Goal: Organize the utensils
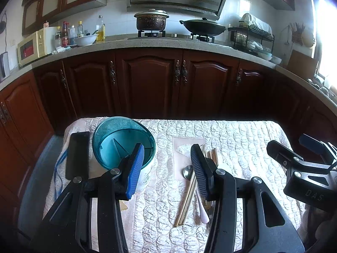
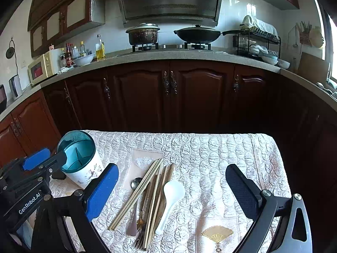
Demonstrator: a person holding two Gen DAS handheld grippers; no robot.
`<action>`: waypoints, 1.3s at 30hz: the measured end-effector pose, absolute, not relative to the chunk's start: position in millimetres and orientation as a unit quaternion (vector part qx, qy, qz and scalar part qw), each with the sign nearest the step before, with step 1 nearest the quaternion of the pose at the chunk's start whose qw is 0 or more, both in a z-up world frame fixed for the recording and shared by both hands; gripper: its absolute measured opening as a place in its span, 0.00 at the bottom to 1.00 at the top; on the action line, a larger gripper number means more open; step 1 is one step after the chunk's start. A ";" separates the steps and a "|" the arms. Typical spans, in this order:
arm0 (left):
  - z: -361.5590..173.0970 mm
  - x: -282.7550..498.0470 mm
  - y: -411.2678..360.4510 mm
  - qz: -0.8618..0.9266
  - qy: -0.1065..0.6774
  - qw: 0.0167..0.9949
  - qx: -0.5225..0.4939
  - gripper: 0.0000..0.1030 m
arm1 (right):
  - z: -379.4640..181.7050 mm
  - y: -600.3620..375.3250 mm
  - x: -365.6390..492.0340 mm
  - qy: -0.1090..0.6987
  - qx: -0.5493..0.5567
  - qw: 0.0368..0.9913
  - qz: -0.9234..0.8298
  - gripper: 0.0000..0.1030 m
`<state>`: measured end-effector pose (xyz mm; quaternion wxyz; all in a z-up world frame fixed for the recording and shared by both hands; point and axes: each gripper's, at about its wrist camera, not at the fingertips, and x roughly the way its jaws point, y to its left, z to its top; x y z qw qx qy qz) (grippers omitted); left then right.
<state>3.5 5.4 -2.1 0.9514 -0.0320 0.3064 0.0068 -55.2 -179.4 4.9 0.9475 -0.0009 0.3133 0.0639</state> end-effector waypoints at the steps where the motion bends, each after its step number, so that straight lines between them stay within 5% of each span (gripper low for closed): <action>1: -2.4 4.1 5.9 0.007 0.306 0.951 -0.031 0.44 | 4.1 -179.7 -54.9 0.314 -0.001 0.947 0.063 0.98; 39: -27.6 21.0 -3.7 0.009 0.343 0.939 -0.024 0.44 | -20.1 -186.1 -44.2 0.347 0.006 0.936 0.059 0.98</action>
